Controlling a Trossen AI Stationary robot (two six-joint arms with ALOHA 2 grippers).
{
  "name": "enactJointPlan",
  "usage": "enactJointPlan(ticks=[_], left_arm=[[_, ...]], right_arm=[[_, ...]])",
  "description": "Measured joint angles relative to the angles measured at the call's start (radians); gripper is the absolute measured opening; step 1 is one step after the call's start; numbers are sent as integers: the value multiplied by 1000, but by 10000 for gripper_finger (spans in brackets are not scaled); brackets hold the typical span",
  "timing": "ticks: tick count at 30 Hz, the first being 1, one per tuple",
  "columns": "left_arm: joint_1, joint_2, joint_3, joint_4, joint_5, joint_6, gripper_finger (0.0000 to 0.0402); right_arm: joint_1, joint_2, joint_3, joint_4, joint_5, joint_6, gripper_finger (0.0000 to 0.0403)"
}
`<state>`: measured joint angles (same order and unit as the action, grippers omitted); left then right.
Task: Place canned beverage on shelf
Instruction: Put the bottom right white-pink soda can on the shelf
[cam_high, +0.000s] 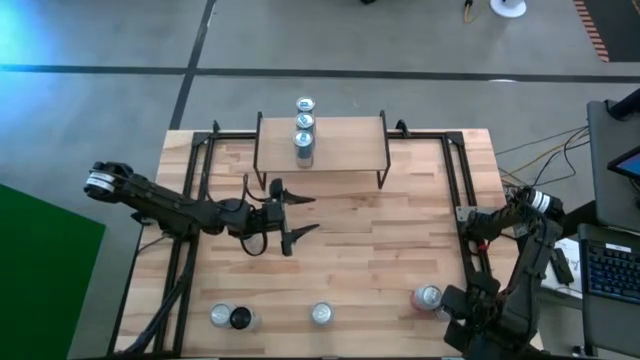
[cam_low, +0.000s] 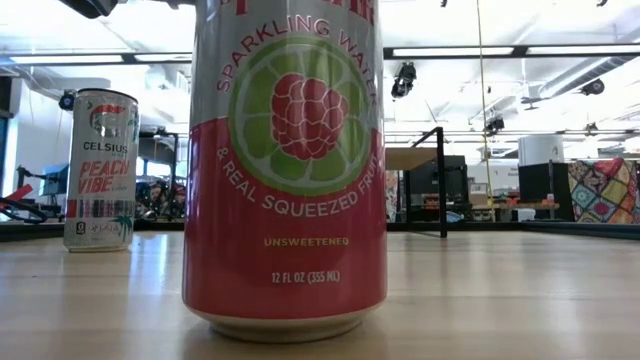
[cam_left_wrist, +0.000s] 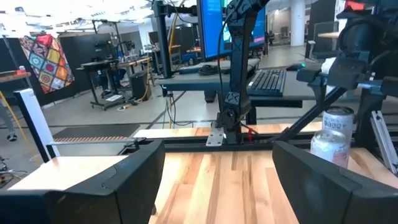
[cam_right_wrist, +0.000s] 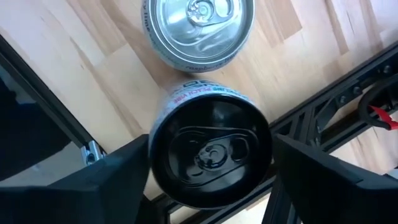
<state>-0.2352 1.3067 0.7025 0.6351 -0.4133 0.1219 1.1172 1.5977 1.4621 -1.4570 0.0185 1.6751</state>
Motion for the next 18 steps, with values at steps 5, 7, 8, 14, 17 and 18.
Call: enactJointPlan(ticks=[5, 7, 8, 14, 17, 18], left_arm=[[0, -1, 0, -7, 0, 0, 283], [0, -1, 0, -8, 0, 0, 283], [0, -1, 0, -8, 0, 0, 283], [0, -1, 0, -8, 0, 0, 283], [0, -1, 0, -8, 0, 0, 283], [0, -1, 0, -8, 0, 0, 283]], right_arm=[[0, -3, -3, -2, -1, 0, 246], [0, -5, -1, -2, -17, 0, 240], [0, -7, 1, -1, -25, 0, 240], [0, -48, 5, -4, -38, 0, 241], [0, -78, 5, -13, -28, 0, 246], [-1, -91, 5, -19, -22, 0, 247]])
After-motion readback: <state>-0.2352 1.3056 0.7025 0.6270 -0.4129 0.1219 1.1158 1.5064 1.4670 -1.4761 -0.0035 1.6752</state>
